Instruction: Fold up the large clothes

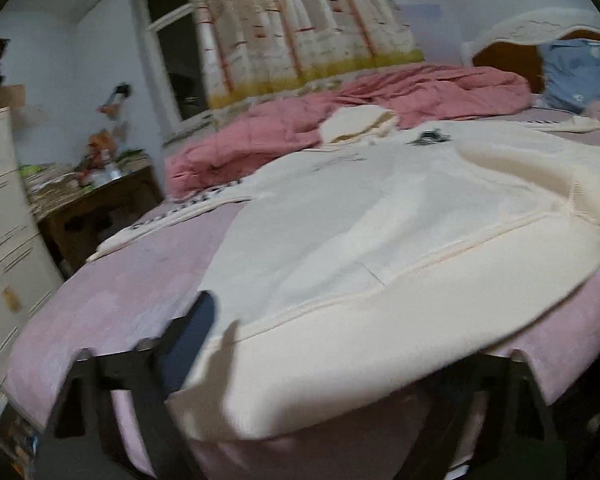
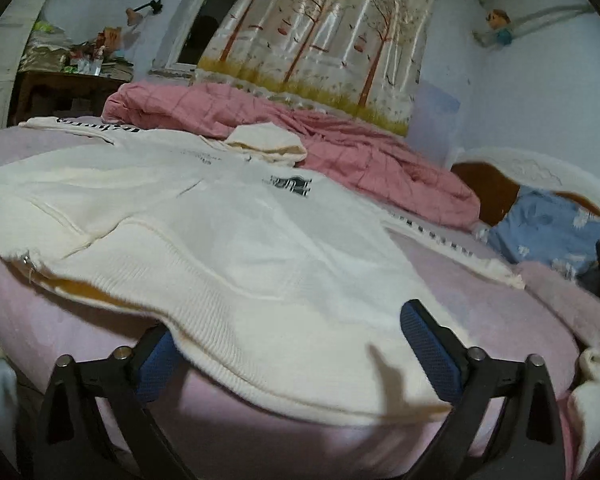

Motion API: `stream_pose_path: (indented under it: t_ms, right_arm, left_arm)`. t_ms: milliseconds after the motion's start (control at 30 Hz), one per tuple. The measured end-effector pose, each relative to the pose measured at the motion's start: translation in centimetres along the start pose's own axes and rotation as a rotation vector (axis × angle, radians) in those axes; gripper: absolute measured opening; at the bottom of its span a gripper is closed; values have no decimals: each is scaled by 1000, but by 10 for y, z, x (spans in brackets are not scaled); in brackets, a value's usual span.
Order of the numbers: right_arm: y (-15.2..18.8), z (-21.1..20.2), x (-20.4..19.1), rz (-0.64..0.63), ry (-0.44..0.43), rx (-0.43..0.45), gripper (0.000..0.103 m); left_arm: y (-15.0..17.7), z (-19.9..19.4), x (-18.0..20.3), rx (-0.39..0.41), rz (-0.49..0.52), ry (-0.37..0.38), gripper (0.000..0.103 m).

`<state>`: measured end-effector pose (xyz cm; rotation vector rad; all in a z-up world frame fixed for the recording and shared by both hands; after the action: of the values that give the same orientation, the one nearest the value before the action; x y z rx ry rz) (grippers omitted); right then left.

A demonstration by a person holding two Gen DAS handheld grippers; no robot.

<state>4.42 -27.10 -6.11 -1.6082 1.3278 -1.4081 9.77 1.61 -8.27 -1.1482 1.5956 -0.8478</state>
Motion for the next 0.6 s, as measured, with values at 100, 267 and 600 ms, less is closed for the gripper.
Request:
stream_pose_path:
  t_ms: [100,267,600]
  right_arm:
    - [-5,6,1,-19,-53,-14,61]
    - [-30,21,7,69,-198,-20,25]
    - [-90,110,13,-7,-216,-27,23]
  left_arm:
    - [-15,0,11,19,83,45,30]
    - [-54,8,7,56,71,68,22]
    - [-85,92,7,-127,79,152,22]
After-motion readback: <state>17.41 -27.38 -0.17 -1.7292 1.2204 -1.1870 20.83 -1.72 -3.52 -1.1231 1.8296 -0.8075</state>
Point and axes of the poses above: each gripper's, at about its wrist camera, not at the fingertips, and z roughly the way its jaws point, x to its right, y to its underside, the point moved 6 cm from there along z, roughly the way its jaws point, and after that the axes turned 6 degrees about x, right-handed, at the moved point
